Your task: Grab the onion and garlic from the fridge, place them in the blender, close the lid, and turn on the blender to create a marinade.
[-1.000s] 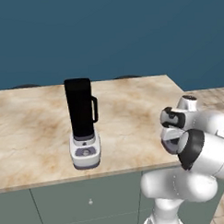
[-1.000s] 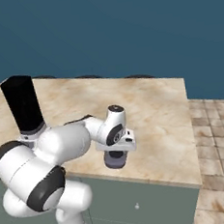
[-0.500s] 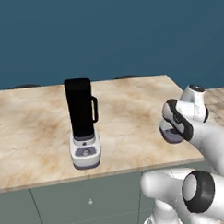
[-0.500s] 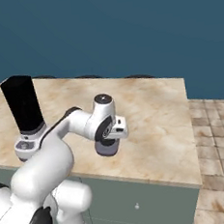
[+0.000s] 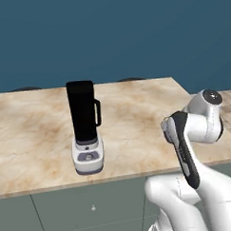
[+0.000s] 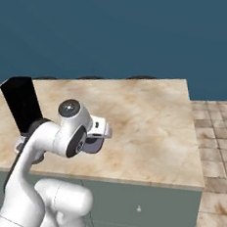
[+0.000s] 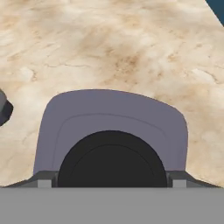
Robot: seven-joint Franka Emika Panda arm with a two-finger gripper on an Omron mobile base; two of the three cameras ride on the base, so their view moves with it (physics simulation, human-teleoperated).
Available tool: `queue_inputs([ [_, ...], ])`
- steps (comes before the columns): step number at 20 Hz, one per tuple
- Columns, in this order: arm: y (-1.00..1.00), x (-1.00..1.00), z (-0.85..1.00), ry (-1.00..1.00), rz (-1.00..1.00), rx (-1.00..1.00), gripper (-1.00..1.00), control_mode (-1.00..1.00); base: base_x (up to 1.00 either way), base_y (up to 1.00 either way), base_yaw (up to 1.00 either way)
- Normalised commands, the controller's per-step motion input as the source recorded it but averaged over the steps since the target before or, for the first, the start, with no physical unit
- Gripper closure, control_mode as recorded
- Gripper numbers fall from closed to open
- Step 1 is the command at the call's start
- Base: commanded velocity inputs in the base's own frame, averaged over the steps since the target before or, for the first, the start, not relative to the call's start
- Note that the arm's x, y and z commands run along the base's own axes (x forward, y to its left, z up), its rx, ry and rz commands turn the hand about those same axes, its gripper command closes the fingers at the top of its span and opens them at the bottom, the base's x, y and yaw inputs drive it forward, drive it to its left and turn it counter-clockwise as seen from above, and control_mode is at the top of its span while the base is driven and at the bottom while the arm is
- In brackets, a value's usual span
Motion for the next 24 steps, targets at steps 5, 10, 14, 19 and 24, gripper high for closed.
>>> queue_inputs([
  [5,0.82,-0.56,1.00,-0.13,-0.21,0.00,1.00,-1.00,0.00,0.00,0.00],
  [10,0.64,-0.38,1.00,-0.02,-0.16,0.00,1.00,-1.00,0.00,0.00,0.00],
  [14,0.44,-0.08,1.00,0.02,-0.02,0.00,1.00,-1.00,0.00,0.00,0.00],
  [19,0.66,-0.06,0.99,0.10,0.00,0.00,1.00,-1.00,0.00,0.00,0.00],
  [24,0.70,0.00,0.61,0.10,0.04,0.00,1.00,-1.00,0.00,0.00,0.00],
])
